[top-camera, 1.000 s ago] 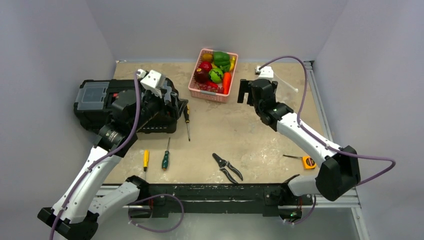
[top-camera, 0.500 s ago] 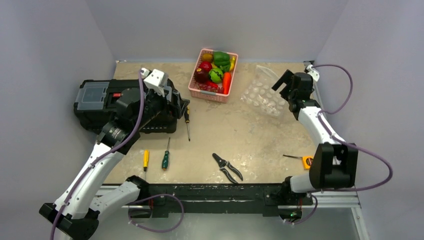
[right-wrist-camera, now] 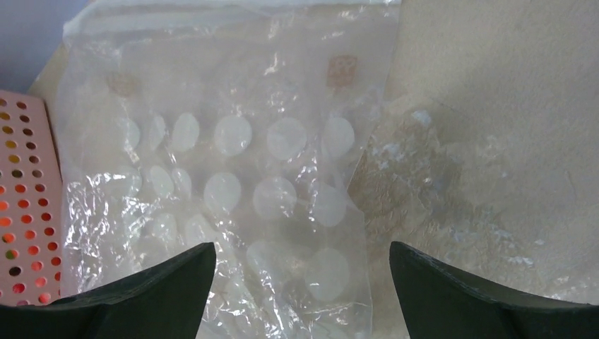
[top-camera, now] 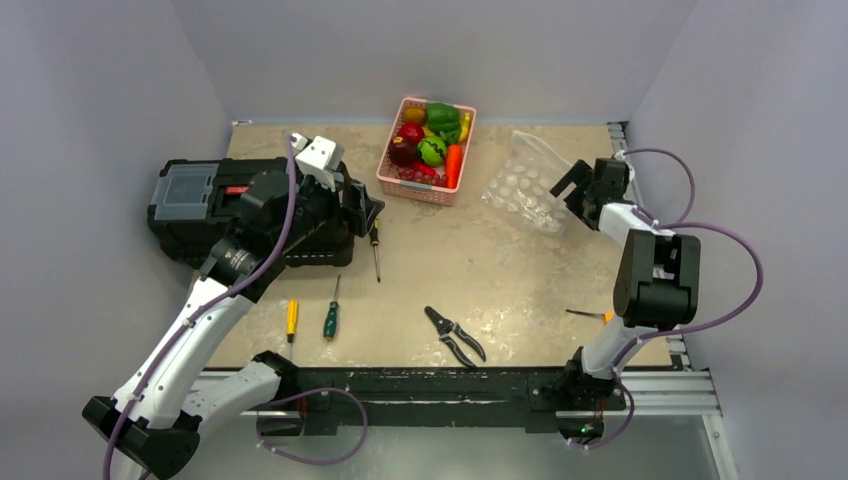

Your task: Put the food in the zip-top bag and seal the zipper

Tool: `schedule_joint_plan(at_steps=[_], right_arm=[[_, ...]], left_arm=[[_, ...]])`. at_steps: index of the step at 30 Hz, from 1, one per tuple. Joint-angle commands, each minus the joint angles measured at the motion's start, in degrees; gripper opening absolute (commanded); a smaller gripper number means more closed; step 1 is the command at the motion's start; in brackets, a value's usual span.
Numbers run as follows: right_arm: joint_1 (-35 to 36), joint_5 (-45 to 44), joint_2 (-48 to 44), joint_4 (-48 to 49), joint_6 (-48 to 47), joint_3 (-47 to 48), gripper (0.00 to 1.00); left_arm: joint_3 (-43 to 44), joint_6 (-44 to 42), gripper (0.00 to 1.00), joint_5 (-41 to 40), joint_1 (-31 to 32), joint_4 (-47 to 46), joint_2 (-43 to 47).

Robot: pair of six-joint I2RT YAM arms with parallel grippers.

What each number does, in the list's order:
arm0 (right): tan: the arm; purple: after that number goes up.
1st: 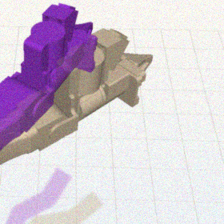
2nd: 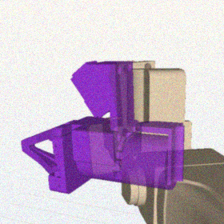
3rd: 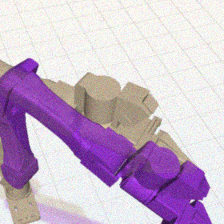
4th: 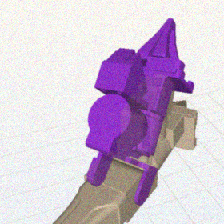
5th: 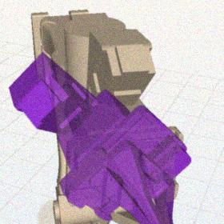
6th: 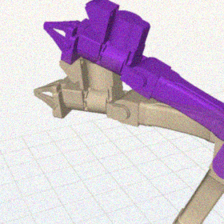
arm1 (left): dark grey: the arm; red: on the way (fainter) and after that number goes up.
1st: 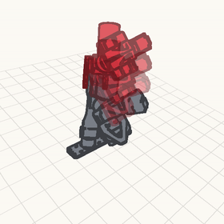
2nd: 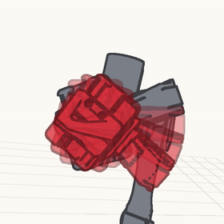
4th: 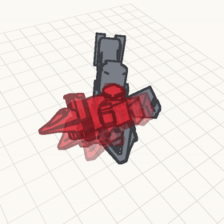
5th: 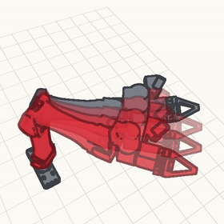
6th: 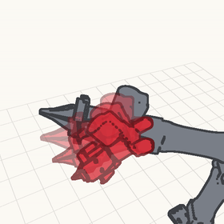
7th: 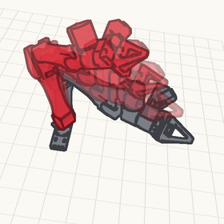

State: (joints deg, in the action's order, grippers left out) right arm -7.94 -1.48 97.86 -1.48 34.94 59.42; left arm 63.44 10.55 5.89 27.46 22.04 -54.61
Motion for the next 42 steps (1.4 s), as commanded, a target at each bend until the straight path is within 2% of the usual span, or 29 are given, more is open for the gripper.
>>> schedule_joint_plan(at_steps=[1, 3, 4, 5, 6, 8, 9, 13, 17, 23, 28, 31, 34, 35, 36, 38, 39, 42], right_arm=[[0.51, 5.80, 0.65, 4.77, 0.47, -2.53, 0.90], [0.52, 6.65, 1.14, 5.85, 0.31, -3.68, 0.77], [0.49, 7.63, 1.38, 6.55, 0.26, -4.15, 0.67], [0.48, 7.71, 1.26, 6.76, 0.16, -4.63, 0.51], [0.47, 6.98, 1.03, 6.42, 0.09, -4.99, 0.40], [0.64, 5.82, -0.01, 5.46, 0.68, -5.91, 0.24], [0.80, 6.24, -0.84, 5.37, 0.89, -6.81, 0.19], [2.72, 3.85, -7.13, 4.96, 0.42, -11.96, 0.13], [8.09, 1.55, -14.48, 2.74, -0.51, -16.04, 0.01], [20.74, -2.14, -25.98, -0.16, -2.28, -20.30, 0.00], [32.17, -0.05, -33.27, 1.13, -2.36, -24.58, 0.00], [39.11, 0.07, -34.50, 2.85, -0.33, -26.05, 0.00], [46.13, 4.22, -30.83, 6.27, 1.24, -25.53, 0.00], [48.43, 5.33, -28.82, 7.28, 1.72, -24.79, 0.04], [50.27, 6.51, -26.62, 8.06, 1.98, -23.76, 0.13], [53.14, 7.88, -22.10, 7.99, 2.37, -21.64, 0.38], [53.30, 8.53, -20.77, 7.32, 2.49, -20.59, 0.46], [53.41, 9.49, -20.49, 5.16, 0.50, -18.50, 0.61]], left_arm=[[2.83, 1.21, 0.99, 2.00, 0.20, -1.29, -0.07], [2.83, 1.25, 0.99, 2.14, 0.22, -1.26, -0.06], [2.83, 1.31, 0.99, 2.13, 0.19, -1.22, -0.06], [2.83, 1.40, 0.99, 2.22, 0.16, -1.22, -0.12], [2.90, 1.41, 0.99, 2.26, 0.17, -1.26, -0.14], [2.91, 1.48, 0.99, 2.25, 0.16, -1.21, -0.26], [2.92, 1.59, 0.99, 2.32, 0.16, -1.21, -0.39], [3.33, 1.97, 0.99, 2.82, 0.17, -0.88, -0.67], [3.68, 2.64, 0.99, 3.48, 0.20, -0.52, -1.10], [4.01, 3.37, 0.98, 3.88, 0.20, -0.09, -1.65], [4.32, 4.10, 0.98, 4.25, 0.20, 0.34, -2.24], [4.58, 4.37, 0.98, 4.48, 0.22, 0.68, -2.81], [4.92, 4.69, 0.98, 4.74, 0.18, 1.10, -3.58], [5.00, 4.82, 0.98, 4.85, 0.17, 1.22, -3.72], [5.02, 4.91, 0.98, 4.99, 0.14, 1.24, -3.92], [5.07, 5.01, 0.97, 5.10, 0.28, 1.42, -4.18], [5.11, 4.94, 0.97, 5.05, 0.26, 1.56, -4.31], [5.45, 4.63, 0.97, 4.40, 0.47, 2.15, -4.81]])
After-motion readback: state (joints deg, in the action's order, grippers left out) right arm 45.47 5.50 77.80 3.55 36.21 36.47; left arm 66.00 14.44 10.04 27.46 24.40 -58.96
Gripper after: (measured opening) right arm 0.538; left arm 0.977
